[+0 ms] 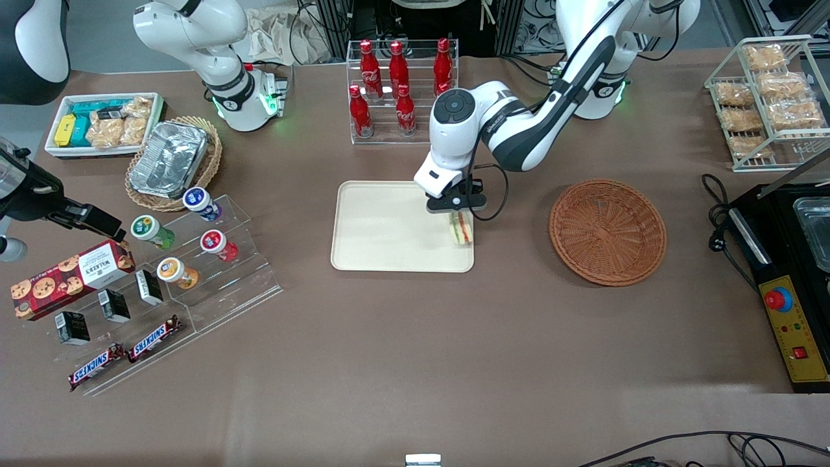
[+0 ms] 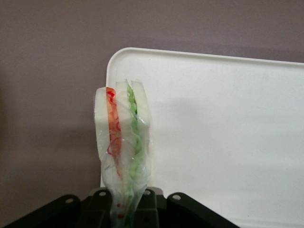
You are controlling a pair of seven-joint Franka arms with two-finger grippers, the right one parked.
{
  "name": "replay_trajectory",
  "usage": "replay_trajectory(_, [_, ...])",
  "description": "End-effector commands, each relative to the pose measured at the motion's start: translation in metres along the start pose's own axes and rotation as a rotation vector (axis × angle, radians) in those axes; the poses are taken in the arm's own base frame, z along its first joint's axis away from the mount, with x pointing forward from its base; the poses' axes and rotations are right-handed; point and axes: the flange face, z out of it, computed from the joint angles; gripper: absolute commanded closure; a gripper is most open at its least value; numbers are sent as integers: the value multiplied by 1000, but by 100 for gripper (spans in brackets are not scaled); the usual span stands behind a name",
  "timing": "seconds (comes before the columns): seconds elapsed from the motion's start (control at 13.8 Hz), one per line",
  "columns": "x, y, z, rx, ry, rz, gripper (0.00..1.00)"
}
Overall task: Place sandwich from basket to tray
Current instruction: 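Lower the sandwich onto the tray and open the left gripper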
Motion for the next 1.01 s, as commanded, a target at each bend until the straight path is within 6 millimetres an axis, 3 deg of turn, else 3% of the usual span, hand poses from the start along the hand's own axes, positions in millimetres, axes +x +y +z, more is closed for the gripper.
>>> replay_trajectory(0.0, [1, 11, 19, -7, 30, 7, 87])
replay_trajectory(0.22, [3, 11, 45, -7, 57, 13, 87])
replay_trajectory(0.43, [3, 12, 47, -9, 62, 7, 86])
replay_trajectory(0.51, [3, 12, 47, -9, 63, 11, 78])
replay_trajectory(0.58, [5, 11, 47, -8, 63, 16, 52])
replay_trajectory(0.65, [5, 10, 48, -7, 62, 17, 36])
replay_trajectory(0.94, [10, 6, 42, -4, 72, 8, 11])
